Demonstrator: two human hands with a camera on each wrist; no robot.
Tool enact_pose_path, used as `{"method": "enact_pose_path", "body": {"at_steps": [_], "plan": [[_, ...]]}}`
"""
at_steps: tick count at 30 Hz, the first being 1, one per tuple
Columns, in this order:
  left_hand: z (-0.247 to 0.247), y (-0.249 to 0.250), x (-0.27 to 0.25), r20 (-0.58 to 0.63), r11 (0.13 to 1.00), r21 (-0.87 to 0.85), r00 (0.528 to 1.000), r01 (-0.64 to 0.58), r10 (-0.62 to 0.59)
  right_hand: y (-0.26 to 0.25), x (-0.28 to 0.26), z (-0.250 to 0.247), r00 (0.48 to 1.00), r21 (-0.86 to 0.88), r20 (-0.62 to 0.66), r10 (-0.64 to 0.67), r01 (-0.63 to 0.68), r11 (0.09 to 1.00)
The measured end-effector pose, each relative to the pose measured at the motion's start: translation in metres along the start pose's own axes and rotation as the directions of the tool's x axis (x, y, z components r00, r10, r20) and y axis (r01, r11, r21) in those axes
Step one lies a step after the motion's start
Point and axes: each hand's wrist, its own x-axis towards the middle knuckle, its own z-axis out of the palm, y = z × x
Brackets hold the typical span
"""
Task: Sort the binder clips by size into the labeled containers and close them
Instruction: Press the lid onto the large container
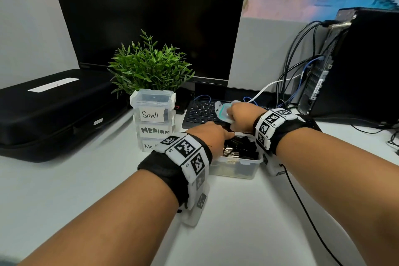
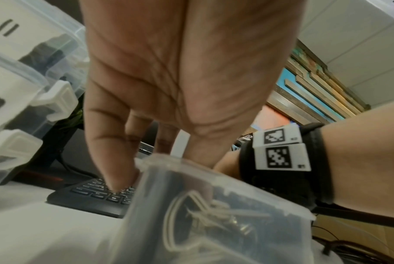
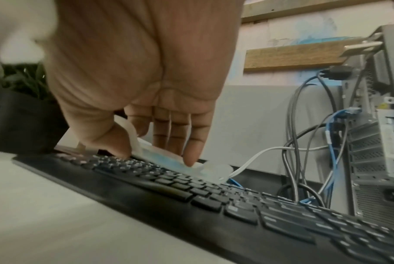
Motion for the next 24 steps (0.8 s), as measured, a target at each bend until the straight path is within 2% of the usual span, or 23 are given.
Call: {"method": "enact_pose_path", "body": {"at_steps": [3,6,8,10,12,14,15,17,21,24], "plan": [[0.000,0.000,-0.001,0.007,0.999,-0.028,1.000,0.020,-0.020,0.013,-0.018,-0.003,0.993,0.100,-0.121,0.014,-0.002,0.995],[0.004,-0.001,-0.002,-0.031,0.998,-0.058,0.999,0.021,-0.023,0.025,-0.039,-0.005,0.955,0.304,-0.279,0.104,-0.015,0.953],[0.007,0.001,-0.003,-0.052,0.994,-0.101,0.997,0.044,-0.050,0.033,-0.059,-0.007,0.898,0.505,-0.373,0.232,-0.013,0.863],[0.011,-0.001,-0.003,-0.097,0.985,-0.163,0.992,0.063,-0.079,0.038,-0.075,-0.009,0.822,0.695,-0.435,0.369,0.046,0.717],[0.012,0.000,-0.005,-0.132,0.974,-0.214,0.986,0.076,-0.105,0.043,-0.091,-0.012,0.776,0.865,-0.386,0.499,0.117,0.488],[0.012,0.004,-0.006,-0.142,0.969,-0.229,0.982,0.091,-0.125,0.047,-0.104,-0.013,0.803,0.971,-0.228,0.550,0.148,0.187],[0.011,0.008,-0.006,-0.146,0.970,-0.224,0.981,0.093,-0.128,0.048,-0.110,-0.013,0.824,0.987,-0.157,0.544,0.140,0.073],[0.010,0.016,-0.008,-0.163,0.971,-0.221,0.979,0.087,-0.125,0.046,-0.119,-0.016,0.856,0.990,-0.071,0.512,0.122,-0.068],[0.013,0.025,-0.010,-0.218,0.962,-0.266,0.968,0.065,-0.126,0.039,-0.135,-0.025,0.902,0.963,-0.019,0.431,0.133,-0.234],[0.014,0.025,-0.011,-0.255,0.959,-0.276,0.957,0.063,-0.137,0.038,-0.141,-0.023,0.926,0.909,0.111,0.362,0.053,-0.413]]}}
